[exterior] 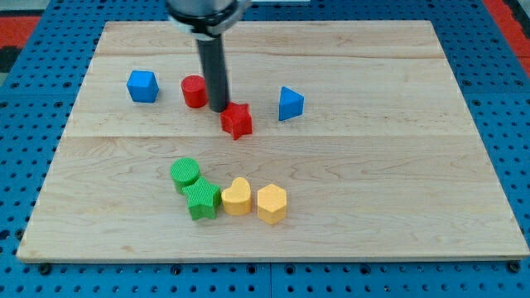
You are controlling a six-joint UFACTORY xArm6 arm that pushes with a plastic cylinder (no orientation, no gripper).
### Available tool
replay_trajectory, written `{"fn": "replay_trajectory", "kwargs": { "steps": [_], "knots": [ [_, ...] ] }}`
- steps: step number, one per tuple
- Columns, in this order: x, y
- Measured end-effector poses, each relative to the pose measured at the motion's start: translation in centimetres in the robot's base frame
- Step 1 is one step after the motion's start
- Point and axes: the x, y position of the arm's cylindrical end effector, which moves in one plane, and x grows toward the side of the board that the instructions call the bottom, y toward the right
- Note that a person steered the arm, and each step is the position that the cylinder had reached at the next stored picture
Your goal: Move the blue triangle into a group of blocks
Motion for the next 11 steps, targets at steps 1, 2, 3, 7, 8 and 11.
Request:
{"fn": "replay_trajectory", "kwargs": {
  "steps": [1,2,3,7,8,11],
  "knots": [
    [5.7,3.6],
    [10.6,2.9],
    [10.9,5.7],
    [-3.8,14.9],
    [-4.3,14.8],
    [-7.4,12.6]
  ]
}}
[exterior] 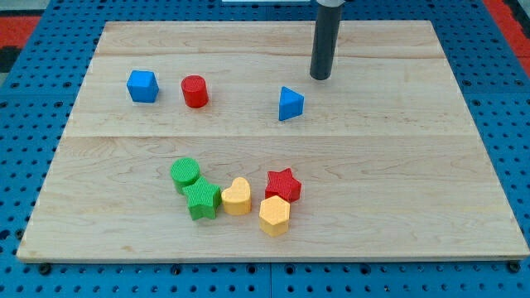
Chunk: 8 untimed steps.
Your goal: Move the blue triangle into a group of blocks
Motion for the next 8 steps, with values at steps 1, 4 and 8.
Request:
{"fn": "replay_trajectory", "kwargs": {
  "steps": [1,4,8],
  "knots": [
    [0.7,-0.9],
    [1.4,-6.6],
    [5.4,-5.9]
  ]
}}
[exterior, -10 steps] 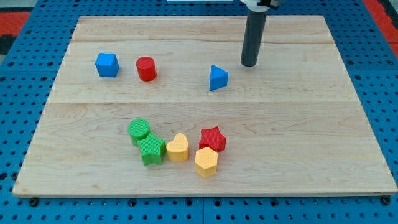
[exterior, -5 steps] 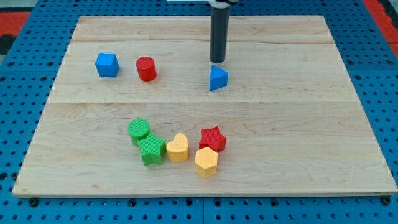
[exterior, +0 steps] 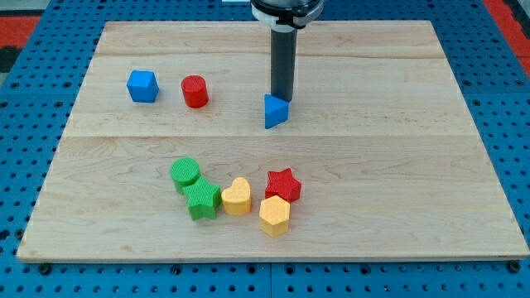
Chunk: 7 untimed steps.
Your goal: Move the blue triangle into a group of blocks
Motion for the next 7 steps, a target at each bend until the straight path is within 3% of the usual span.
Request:
{"fn": "replay_trajectory", "kwargs": {
  "steps": [2,4,5,6,7],
  "knots": [
    [6.4,-4.3],
    [4.8,-2.2],
    [10.7,-6.5],
    [9.7,-7.0],
    [4.8,-6.7]
  ]
}}
